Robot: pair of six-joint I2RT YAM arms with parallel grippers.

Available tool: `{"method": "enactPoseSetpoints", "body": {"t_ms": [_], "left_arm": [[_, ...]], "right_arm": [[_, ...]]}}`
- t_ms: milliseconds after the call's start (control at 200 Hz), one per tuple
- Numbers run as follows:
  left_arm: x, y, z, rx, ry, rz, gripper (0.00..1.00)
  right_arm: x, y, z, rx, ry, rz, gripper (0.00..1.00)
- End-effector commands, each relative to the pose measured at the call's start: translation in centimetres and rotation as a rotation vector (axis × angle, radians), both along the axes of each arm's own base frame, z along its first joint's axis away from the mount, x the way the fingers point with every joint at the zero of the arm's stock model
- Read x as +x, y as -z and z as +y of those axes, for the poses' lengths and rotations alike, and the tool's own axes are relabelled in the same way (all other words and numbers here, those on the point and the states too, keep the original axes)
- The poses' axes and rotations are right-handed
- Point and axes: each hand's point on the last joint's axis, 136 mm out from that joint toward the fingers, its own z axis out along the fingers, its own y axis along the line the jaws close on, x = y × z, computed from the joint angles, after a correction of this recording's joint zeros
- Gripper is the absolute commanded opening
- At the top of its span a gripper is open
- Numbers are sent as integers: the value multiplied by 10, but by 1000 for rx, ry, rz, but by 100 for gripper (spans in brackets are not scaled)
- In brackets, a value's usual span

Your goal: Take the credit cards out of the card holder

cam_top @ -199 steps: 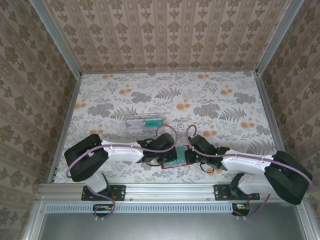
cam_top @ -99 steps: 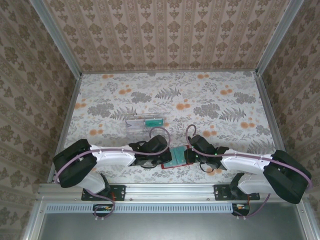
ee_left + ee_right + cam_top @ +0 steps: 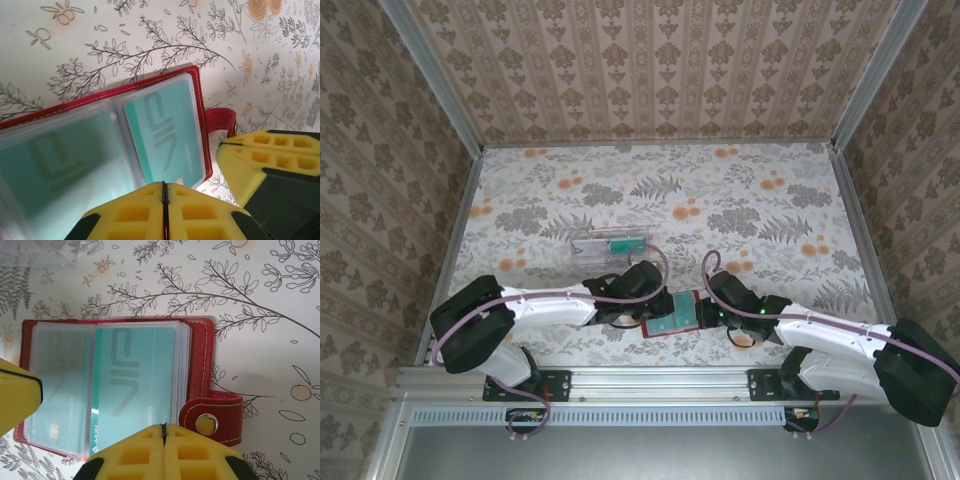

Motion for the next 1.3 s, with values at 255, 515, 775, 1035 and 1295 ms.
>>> {"method": "enactPoseSetpoints", "body": {"t_ms": [255, 515, 775, 1035, 1295], "left_arm": [[-2, 16, -8, 3, 21, 43, 14], [-3, 23, -4, 17, 8, 61, 17], [-5, 25, 11, 59, -23, 53, 18], [-5, 33, 5, 53, -10, 72, 18], [-6, 35, 3, 44, -6, 76, 18]], "right_arm": [[-9, 25, 4, -22, -33, 78, 3], [-11, 25, 8, -10, -39, 84, 2], [-11, 27, 7, -16, -34, 87, 3], [-11, 27, 8, -13, -36, 88, 3], [-11, 27, 8, -12, -34, 87, 3]]}}
